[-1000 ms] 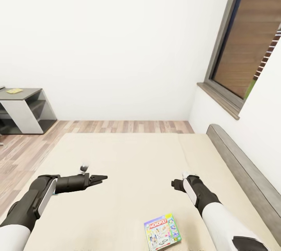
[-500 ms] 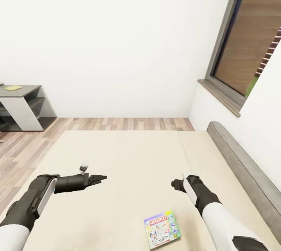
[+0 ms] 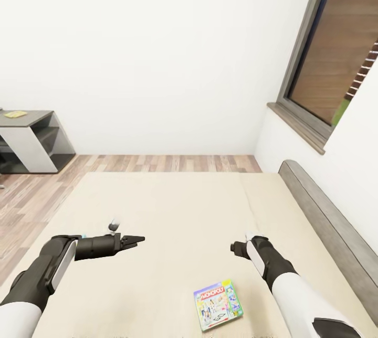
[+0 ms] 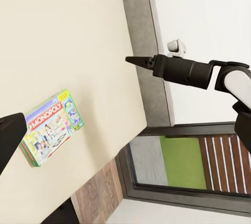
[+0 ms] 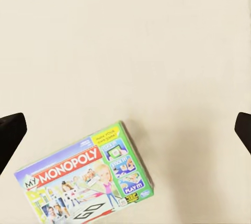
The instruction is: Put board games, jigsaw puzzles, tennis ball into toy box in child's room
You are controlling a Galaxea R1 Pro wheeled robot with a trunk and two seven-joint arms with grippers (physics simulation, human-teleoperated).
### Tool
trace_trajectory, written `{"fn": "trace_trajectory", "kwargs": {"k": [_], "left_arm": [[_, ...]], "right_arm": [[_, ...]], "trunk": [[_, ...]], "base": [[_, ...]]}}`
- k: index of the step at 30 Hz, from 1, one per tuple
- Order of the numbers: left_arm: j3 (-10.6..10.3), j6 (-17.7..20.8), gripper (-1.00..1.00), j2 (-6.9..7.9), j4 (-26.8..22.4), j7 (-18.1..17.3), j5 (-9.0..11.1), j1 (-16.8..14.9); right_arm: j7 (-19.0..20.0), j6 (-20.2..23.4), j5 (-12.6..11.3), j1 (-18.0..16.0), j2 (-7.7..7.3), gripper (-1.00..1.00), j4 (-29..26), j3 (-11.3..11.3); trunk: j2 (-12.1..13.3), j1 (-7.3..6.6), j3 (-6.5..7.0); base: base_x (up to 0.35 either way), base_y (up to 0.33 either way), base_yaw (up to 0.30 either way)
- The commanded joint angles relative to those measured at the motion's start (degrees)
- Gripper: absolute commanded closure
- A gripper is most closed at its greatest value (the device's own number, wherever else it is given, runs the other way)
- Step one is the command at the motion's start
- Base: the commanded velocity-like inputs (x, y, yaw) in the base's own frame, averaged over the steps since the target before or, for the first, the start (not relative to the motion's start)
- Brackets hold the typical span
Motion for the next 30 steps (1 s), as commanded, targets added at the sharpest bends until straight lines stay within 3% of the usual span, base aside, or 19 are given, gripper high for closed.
{"fn": "trace_trajectory", "kwargs": {"k": [1, 20, 30], "left_arm": [[-0.01, 0.35, -1.0, 0.0, 0.0, -0.08, 0.13, -0.04], [0.02, 0.86, -1.0, 0.07, -0.89, -0.15, 0.15, -0.2], [0.03, 1.39, -1.0, 0.18, -4.68, -0.09, 0.42, -0.22]], "right_arm": [[-0.43, 0.2, -0.61, -0.03, 0.04, -1.0, -0.1, -0.17], [-0.44, 0.33, -0.58, -0.1, 0.19, -1.0, -0.1, -0.16], [-0.49, -0.02, -0.4, -0.05, 0.2, -1.0, -0.03, -0.16]], "trunk": [[-0.12, 0.03, -0.21], [-0.12, 0.03, -2.02], [-0.12, 0.03, -2.96]], "base": [[0.0, 0.0, 0.0], [0.0, 0.0, 0.0], [0.0, 0.0, 0.0]]}}
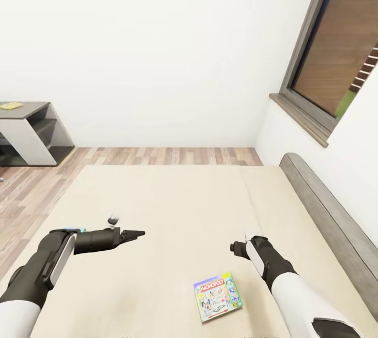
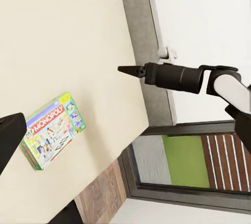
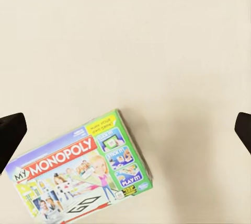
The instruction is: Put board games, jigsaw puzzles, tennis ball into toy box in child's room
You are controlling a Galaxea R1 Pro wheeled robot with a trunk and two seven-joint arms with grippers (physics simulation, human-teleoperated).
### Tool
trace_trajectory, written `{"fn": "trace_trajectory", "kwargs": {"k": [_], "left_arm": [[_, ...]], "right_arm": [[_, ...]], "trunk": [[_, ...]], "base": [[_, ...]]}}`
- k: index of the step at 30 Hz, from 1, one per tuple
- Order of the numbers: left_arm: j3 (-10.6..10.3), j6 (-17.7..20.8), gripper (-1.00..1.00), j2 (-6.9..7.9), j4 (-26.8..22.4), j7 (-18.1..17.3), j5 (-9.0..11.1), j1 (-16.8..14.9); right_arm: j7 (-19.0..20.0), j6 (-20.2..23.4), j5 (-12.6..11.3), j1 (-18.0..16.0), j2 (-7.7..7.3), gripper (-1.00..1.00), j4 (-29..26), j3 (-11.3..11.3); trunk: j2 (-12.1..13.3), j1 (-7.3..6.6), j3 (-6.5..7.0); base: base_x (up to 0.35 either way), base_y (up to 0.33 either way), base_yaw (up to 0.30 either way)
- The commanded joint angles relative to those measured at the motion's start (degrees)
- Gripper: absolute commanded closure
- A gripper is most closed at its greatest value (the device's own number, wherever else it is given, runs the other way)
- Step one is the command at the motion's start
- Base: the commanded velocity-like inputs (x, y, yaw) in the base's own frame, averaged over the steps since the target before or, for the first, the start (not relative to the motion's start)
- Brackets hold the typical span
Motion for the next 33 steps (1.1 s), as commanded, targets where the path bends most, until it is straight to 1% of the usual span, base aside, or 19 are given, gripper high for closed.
{"fn": "trace_trajectory", "kwargs": {"k": [1, 5, 10, 15, 23, 29, 32, 33], "left_arm": [[-0.01, 0.47, -1.0, -0.03, -0.36, -0.13, 0.13, -0.04], [-0.1, 1.33, -1.0, -0.15, -2.57, -0.3, 0.27, -0.04], [-0.01, 1.98, -1.0, 0.0, -3.77, -0.61, 0.37, -0.04], [-0.08, 2.23, -1.0, 0.02, -4.12, -1.38, 0.41, -0.04], [-0.46, 2.57, -1.0, -0.26, -4.32, -1.7, 0.4, -0.04], [-0.56, 2.93, -1.0, -0.41, -4.56, -1.72, 0.41, -0.04], [-0.58, 3.02, -1.0, -0.41, -5.0, -1.79, 0.42, -0.04], [-0.58, 3.03, -1.0, -0.41, -5.19, -1.8, 0.42, -0.04]], "right_arm": [[-0.44, 0.17, -0.58, -0.03, 0.05, -1.0, -0.09, -0.17], [-0.46, 0.08, -0.5, -0.02, 0.12, -1.0, -0.05, -0.07], [-0.41, -0.06, -0.46, 0.0, 0.02, -1.0, 0.07, 0.21], [-0.38, 0.04, -0.33, 0.06, 0.08, -1.0, 0.15, 0.39], [-0.01, 0.66, -0.27, 0.01, 0.65, -1.0, 0.33, 0.61], [0.12, 2.33, -0.24, 0.0, 0.87, -1.0, 0.29, 0.81], [0.1, 3.57, -0.3, -0.01, 1.01, -1.0, 0.22, 2.55], [0.09, 4.06, -0.35, -0.01, 1.14, -1.0, 0.19, 3.66]], "trunk": [[-0.12, 0.03, -0.21], [-0.12, 0.03, -0.59], [-0.12, 0.03, -1.06], [-0.12, 0.03, -1.53], [-0.12, 0.03, -2.29], [-0.12, 0.03, -2.86], [-0.12, 0.03, -3.15], [-0.12, 0.03, -3.24]], "base": [[0.0, 0.0, 0.0], [0.0, 0.0, 0.0], [0.0, 0.0, 0.0], [0.0, 0.0, 0.0], [0.0, 0.0, 0.0], [0.0, 0.0, 0.0], [0.0, 0.0, 0.0], [0.0, 0.0, 0.0]]}}
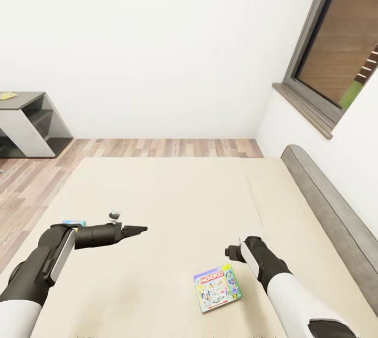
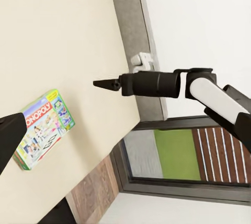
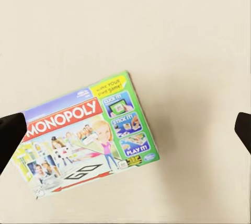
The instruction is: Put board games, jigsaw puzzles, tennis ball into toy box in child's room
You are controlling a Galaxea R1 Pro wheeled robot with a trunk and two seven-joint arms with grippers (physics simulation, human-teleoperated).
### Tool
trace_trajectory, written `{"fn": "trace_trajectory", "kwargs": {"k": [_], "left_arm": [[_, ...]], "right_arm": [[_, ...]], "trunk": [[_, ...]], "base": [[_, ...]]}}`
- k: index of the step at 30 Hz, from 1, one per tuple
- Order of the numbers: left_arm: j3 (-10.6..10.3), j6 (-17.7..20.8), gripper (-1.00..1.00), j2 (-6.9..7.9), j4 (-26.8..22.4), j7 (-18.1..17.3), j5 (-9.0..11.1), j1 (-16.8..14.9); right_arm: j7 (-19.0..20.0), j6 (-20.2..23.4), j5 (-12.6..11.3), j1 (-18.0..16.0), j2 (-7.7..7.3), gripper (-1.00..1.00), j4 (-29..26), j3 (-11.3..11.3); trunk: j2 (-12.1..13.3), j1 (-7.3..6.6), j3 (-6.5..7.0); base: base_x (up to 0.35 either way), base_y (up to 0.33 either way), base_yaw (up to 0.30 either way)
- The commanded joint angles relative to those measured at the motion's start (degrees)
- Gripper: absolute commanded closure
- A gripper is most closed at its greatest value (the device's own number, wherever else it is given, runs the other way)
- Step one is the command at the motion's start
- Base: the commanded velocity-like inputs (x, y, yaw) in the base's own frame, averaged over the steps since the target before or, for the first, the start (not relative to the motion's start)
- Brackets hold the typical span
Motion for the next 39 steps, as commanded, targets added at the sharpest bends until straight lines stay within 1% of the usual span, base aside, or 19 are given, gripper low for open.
{"fn": "trace_trajectory", "kwargs": {"k": [1, 3, 5, 10, 39], "left_arm": [[0.01, 0.36, -1.0, 0.02, -0.1, -0.13, 0.07, -0.04], [0.0, 0.37, -1.0, 0.02, -0.43, -0.13, 0.07, -0.01], [0.0, 0.39, -1.0, 0.02, -0.73, -0.14, 0.07, 0.02], [0.0, 0.4, -1.0, 0.02, -0.97, -0.14, 0.07, 0.04], [-0.07, 0.37, -1.0, -0.09, -0.91, 0.01, -0.17, 0.03]], "right_arm": [[-0.44, 0.43, -0.6, -0.03, 0.13, -1.0, -0.15, 0.34], [-0.43, 0.95, -0.65, -0.03, 0.34, -1.0, -0.32, 1.56], [-0.4, 1.27, -0.69, -0.03, 0.44, -1.0, -0.43, 2.24], [-0.32, 1.51, -0.76, -0.07, 0.58, -1.0, -0.54, 2.76], [-0.14, 1.09, -0.8, -0.02, 0.72, -1.0, -0.64, 3.11]], "trunk": [[-0.11, 0.03, -0.2], [-0.11, 0.03, -0.39], [-0.11, 0.03, -0.58], [-0.11, 0.03, -1.05], [-0.11, 0.03, -3.81]], "base": [[0.0, 0.0, 0.0], [0.0, 0.0, 0.0], [0.0, 0.0, 0.0], [0.0, 0.0, 0.0], [0.0, 0.0, 0.0]]}}
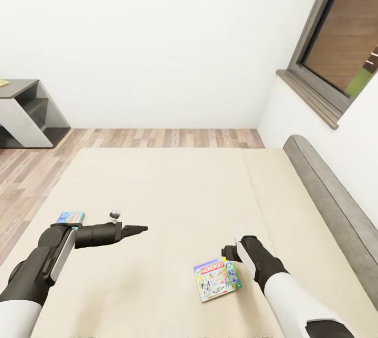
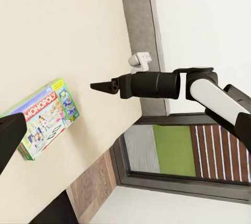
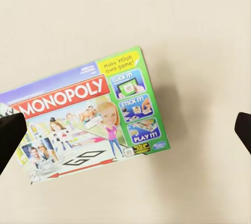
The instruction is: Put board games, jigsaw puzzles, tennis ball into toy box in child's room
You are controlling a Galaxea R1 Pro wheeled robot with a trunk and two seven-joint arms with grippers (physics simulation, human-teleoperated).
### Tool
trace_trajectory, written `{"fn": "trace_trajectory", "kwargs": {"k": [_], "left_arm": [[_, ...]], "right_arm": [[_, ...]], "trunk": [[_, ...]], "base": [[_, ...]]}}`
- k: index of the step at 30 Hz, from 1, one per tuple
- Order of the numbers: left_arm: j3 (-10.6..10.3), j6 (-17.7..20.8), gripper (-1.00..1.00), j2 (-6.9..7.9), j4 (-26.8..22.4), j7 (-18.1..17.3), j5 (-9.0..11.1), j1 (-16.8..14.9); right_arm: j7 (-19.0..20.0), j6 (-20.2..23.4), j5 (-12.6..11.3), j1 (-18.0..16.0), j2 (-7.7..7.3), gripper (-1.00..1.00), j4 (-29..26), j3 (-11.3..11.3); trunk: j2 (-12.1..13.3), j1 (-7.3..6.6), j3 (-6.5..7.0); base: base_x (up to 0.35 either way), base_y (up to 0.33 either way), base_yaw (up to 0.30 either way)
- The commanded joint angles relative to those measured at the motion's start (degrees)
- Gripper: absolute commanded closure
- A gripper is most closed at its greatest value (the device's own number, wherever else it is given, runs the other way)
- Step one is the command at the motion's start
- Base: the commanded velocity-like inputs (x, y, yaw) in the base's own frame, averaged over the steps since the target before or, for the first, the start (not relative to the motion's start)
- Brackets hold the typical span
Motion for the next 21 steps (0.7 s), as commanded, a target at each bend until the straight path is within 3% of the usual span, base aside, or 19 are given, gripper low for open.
{"fn": "trace_trajectory", "kwargs": {"k": [1, 7, 11, 21], "left_arm": [[0.01, 0.33, -1.0, 0.0, 0.0, -0.12, 0.08, -0.03], [-0.01, 0.3, -1.0, -0.1, 0.13, -0.04, 0.05, -0.05], [0.01, 0.27, -1.0, -0.2, 0.16, -0.02, 0.05, -0.04], [0.0, 0.25, -1.0, -0.28, 0.19, -0.01, 0.0, -0.02]], "right_arm": [[-0.35, 0.2, -0.61, -0.03, 0.0, -1.0, -0.1, 0.1], [3.71, 0.04, -0.52, 0.02, -0.16, -1.0, -0.15, 0.17], [8.73, -0.66, -0.39, 0.04, -0.35, -1.0, -0.15, 0.31], [10.38, -2.15, -0.27, 0.05, -0.47, -1.0, -0.12, 0.32]], "trunk": [[-0.1, 0.03, -0.19], [-0.1, 0.03, -0.76], [-0.1, 0.03, -1.14], [-0.1, 0.03, -2.09]], "base": [[0.0, 0.0, 0.0], [0.0, 0.0, 0.0], [0.0, 0.0, 0.0], [0.0, 0.0, 0.0]]}}
